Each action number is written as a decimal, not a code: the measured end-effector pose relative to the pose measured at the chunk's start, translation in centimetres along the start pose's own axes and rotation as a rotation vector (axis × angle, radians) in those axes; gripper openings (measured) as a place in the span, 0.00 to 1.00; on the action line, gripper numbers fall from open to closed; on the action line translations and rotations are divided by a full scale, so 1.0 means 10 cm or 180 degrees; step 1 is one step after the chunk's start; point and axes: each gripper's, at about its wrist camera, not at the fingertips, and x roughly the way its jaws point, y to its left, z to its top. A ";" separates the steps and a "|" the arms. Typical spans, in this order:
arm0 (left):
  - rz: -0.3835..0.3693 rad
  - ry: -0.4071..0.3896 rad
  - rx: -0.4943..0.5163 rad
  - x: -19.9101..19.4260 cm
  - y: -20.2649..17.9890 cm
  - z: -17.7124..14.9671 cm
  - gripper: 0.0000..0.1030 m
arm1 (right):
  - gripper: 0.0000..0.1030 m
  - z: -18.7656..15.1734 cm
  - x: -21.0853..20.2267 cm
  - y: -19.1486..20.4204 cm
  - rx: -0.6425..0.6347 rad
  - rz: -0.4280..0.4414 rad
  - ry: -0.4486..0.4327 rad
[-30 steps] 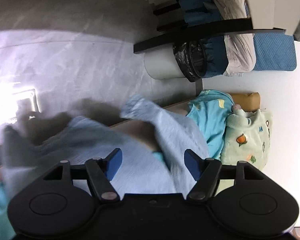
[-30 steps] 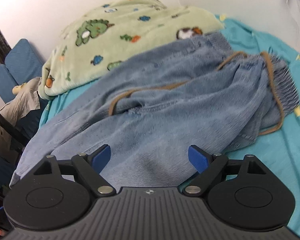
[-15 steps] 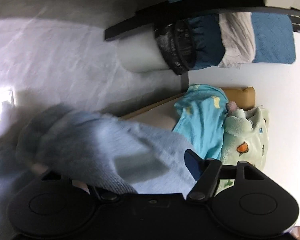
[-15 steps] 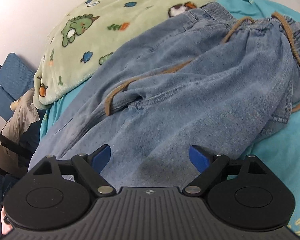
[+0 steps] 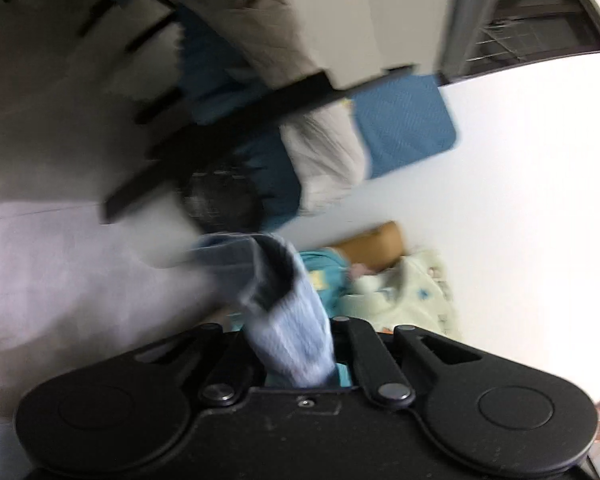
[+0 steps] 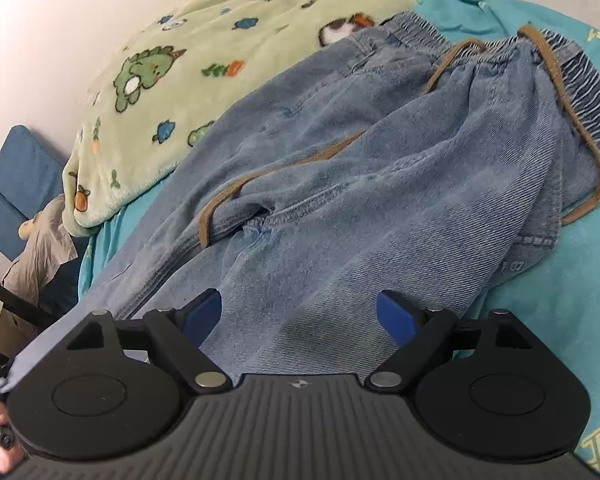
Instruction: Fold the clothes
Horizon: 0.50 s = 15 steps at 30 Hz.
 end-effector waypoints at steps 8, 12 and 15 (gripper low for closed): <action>0.0915 0.0844 -0.0506 -0.19 0.84 -0.23 0.20 | 0.85 0.03 -0.07 0.06 -0.0157 0.0001 -0.0071; 0.0915 0.0929 -0.0378 -0.61 0.66 -0.22 0.36 | 0.85 0.06 -0.12 0.07 -0.0229 -0.0008 -0.0124; 0.0865 0.1005 -0.0337 -1.02 0.54 -0.22 0.50 | 0.85 0.13 -0.21 0.05 -0.0167 0.0037 -0.0154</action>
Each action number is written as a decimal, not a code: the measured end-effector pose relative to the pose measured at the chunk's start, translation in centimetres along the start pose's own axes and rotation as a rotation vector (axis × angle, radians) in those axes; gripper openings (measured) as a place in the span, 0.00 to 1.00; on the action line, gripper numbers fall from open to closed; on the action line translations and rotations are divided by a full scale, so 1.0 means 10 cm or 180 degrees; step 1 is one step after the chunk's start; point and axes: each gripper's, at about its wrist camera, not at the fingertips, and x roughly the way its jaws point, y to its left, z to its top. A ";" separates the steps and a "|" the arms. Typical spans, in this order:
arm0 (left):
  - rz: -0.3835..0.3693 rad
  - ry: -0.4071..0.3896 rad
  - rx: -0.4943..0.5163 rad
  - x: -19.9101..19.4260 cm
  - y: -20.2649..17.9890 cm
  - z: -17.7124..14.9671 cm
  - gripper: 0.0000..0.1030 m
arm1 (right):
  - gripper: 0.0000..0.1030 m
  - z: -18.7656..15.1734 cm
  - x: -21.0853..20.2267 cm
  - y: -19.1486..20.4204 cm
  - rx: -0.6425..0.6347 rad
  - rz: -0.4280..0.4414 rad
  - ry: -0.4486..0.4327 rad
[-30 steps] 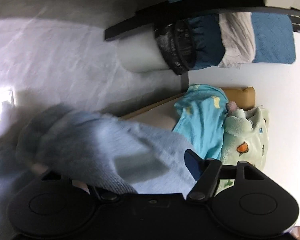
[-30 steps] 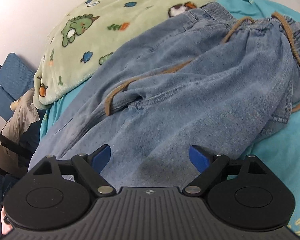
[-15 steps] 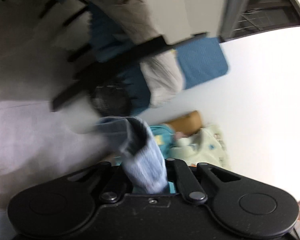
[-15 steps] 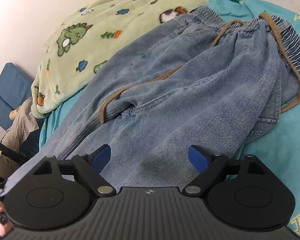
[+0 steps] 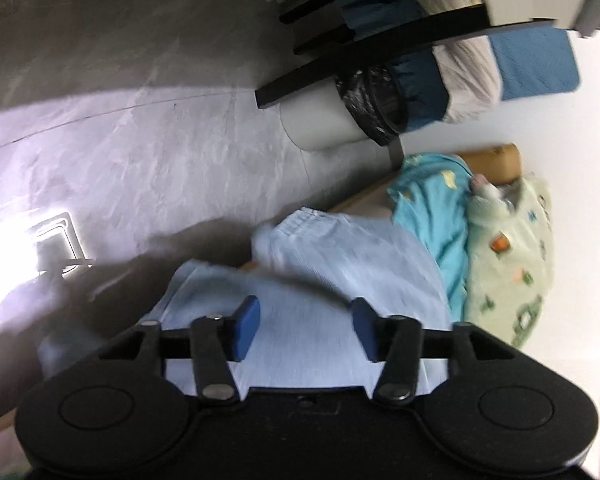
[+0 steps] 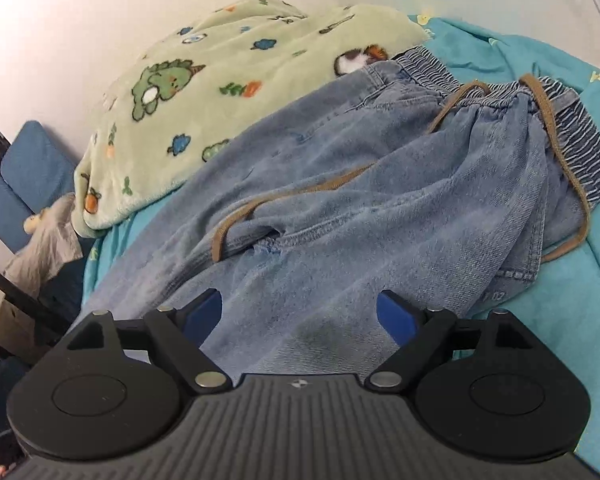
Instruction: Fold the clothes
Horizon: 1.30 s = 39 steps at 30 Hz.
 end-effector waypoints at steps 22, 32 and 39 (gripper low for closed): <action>0.0572 0.0680 0.0033 -0.16 0.22 -0.76 0.64 | 0.85 0.59 -0.85 -1.19 0.1446 0.0173 -0.0517; 0.0676 0.0379 -0.0321 -0.06 0.12 -0.70 0.66 | 0.85 0.59 -0.38 -1.77 0.2450 -0.0118 -0.0155; 0.0510 0.0141 -0.0670 -0.17 0.13 -0.70 0.60 | 0.85 0.68 -0.12 -1.65 0.2156 -0.0123 0.0009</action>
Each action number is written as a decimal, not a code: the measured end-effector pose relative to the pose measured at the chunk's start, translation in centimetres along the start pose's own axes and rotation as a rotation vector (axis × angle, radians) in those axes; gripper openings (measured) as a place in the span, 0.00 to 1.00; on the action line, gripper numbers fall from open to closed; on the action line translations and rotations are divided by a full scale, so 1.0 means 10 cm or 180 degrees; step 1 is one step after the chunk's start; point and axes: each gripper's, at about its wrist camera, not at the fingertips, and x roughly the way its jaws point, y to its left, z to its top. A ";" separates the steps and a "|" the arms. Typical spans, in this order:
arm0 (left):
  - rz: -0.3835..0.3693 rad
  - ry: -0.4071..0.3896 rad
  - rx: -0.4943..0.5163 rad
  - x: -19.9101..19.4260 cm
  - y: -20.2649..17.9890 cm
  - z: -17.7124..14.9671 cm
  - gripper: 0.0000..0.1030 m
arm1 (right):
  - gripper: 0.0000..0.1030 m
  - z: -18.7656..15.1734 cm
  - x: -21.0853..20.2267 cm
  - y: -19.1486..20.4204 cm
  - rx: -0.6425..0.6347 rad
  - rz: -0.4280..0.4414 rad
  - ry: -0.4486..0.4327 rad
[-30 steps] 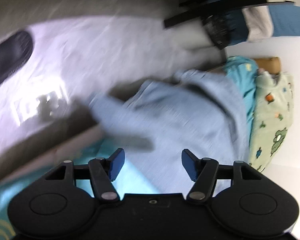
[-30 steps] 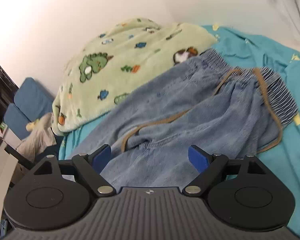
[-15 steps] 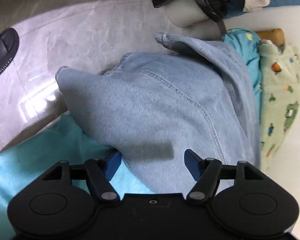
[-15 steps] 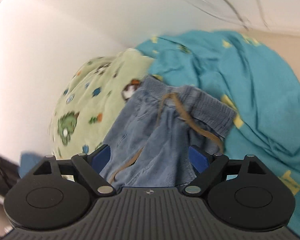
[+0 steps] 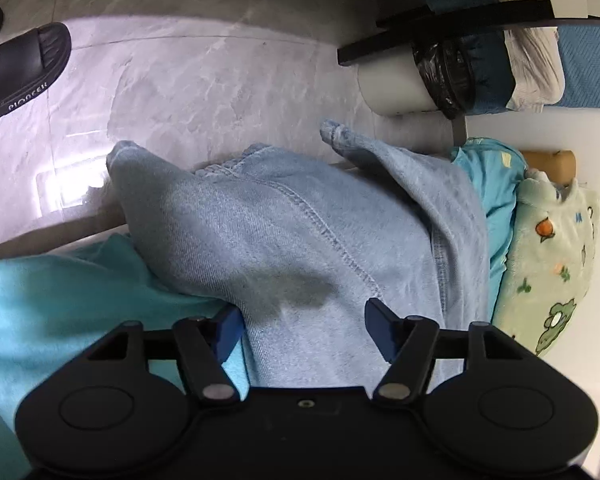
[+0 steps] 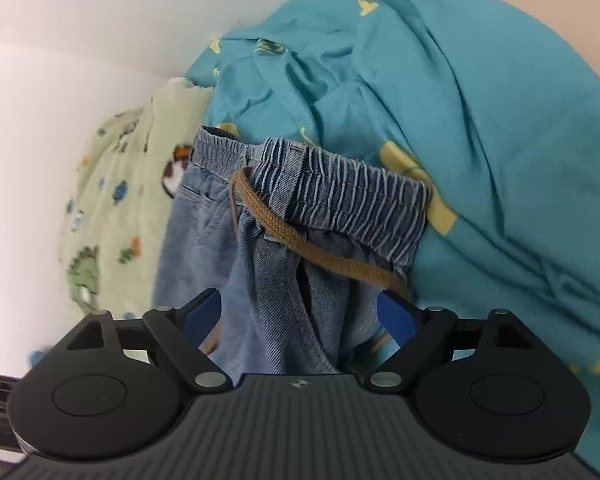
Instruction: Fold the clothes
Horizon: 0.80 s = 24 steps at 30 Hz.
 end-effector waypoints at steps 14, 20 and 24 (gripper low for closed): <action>0.0144 0.0542 0.0282 0.21 -0.08 -0.23 0.62 | 0.17 -0.14 0.18 0.28 -0.0810 -0.0153 -0.0052; 0.0174 0.0685 0.0425 0.27 -0.12 -0.29 0.62 | 0.13 -0.15 -0.21 0.51 -0.0963 0.0797 -0.0472; 0.0114 0.0536 0.0425 0.25 -0.16 -0.28 0.48 | 0.13 -0.17 -0.27 0.53 -0.1148 0.0778 -0.0504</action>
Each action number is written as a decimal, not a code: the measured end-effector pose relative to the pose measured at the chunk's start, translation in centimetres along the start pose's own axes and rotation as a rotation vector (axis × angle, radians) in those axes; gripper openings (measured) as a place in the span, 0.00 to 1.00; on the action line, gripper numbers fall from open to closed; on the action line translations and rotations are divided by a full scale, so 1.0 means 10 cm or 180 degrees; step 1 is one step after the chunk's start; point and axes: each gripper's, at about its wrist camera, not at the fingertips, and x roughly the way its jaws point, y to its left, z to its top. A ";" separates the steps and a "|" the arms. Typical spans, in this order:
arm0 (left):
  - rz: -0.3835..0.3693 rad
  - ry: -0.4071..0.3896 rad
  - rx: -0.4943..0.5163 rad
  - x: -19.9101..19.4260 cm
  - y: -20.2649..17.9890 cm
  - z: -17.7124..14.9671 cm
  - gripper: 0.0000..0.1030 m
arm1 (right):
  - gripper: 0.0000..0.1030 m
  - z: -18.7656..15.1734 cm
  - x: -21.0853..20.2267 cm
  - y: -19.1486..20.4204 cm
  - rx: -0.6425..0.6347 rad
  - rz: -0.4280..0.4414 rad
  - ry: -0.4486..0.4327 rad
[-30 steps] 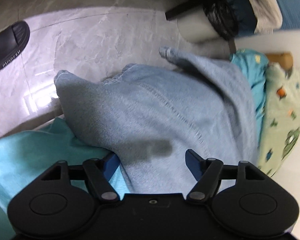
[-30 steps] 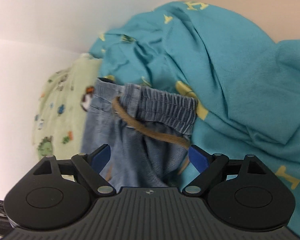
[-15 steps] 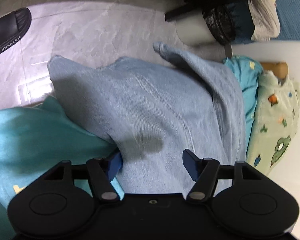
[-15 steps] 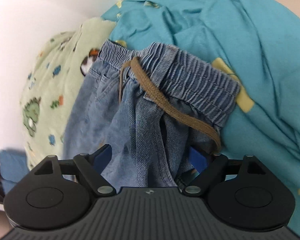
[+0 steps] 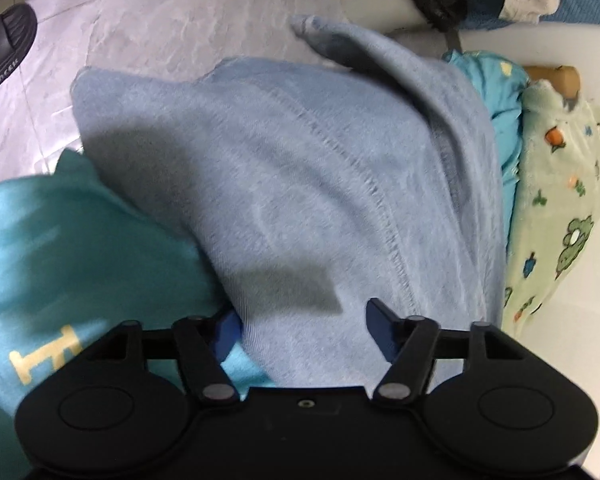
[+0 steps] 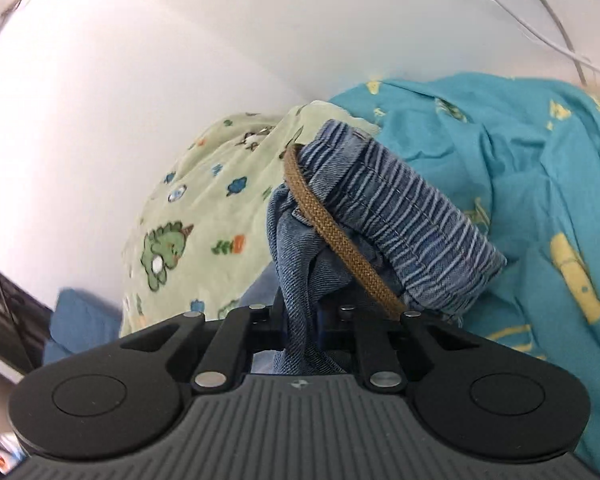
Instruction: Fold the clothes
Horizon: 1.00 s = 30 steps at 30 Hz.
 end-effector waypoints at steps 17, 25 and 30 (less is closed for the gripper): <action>-0.0689 -0.0772 -0.0106 -0.40 -0.01 -0.01 0.03 | 0.13 -0.10 -0.05 0.02 -0.0203 -0.0193 -0.0191; -0.0974 -0.1031 -0.0060 -0.68 -0.22 0.00 0.02 | 0.12 -0.17 -0.09 0.25 -0.0344 -0.0079 -0.0492; -0.0877 -0.1007 -0.0155 -0.57 -0.68 0.32 0.02 | 0.12 -0.01 0.20 0.63 -0.0470 -0.0170 -0.0483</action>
